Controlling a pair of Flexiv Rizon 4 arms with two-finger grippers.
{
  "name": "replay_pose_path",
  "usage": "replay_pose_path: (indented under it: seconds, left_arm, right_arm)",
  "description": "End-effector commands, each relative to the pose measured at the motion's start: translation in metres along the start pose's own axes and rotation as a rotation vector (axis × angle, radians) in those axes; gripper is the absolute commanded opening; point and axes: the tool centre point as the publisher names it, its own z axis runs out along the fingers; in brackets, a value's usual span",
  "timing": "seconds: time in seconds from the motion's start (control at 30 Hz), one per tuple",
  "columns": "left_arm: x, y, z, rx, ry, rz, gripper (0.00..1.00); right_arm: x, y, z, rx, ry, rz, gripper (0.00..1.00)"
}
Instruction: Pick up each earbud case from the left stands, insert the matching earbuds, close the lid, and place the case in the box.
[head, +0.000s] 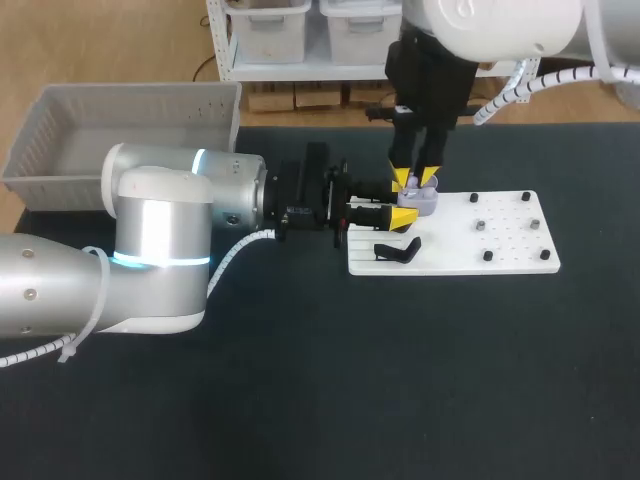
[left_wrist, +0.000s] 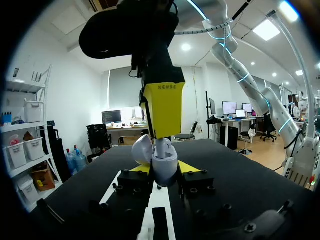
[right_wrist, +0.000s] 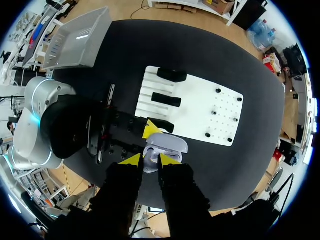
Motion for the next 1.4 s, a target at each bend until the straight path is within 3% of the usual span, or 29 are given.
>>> replay_pose_path:
  seconds: [0.03,0.73,0.8,0.83,0.87,1.2,1.4]
  left_arm:
    - [0.0,-0.001,0.0,-0.004,0.001,0.001,0.0]
    - [0.0,-0.001,0.0,-0.004,0.001,0.001,0.0]
    - [0.0,-0.001,0.0,-0.004,0.001,0.001,0.0]
    - [0.0,-0.001,0.0,-0.004,0.001,0.001,0.0]
    - [0.0,-0.001,0.0,-0.004,0.001,0.001,0.0]
    - [0.0,-0.001,0.0,-0.004,0.001,0.001,0.0]
    - [0.0,-0.001,0.0,-0.004,0.001,0.001,0.0]
  right_arm:
    - [-0.001,-0.002,0.001,-0.003,0.0,0.004,0.0]
    - [0.0,0.004,0.011,0.009,0.037,-0.014,0.0]
    - [0.002,0.004,0.01,0.011,0.038,-0.012,0.38]
    - [0.003,0.004,0.009,0.012,0.038,-0.011,0.91]
    - [0.004,0.004,0.008,0.013,0.036,-0.01,1.0]
    - [0.021,0.008,-0.02,0.007,-0.025,-0.022,1.0]
    - [0.002,-0.009,-0.031,0.025,-0.134,0.157,1.0]
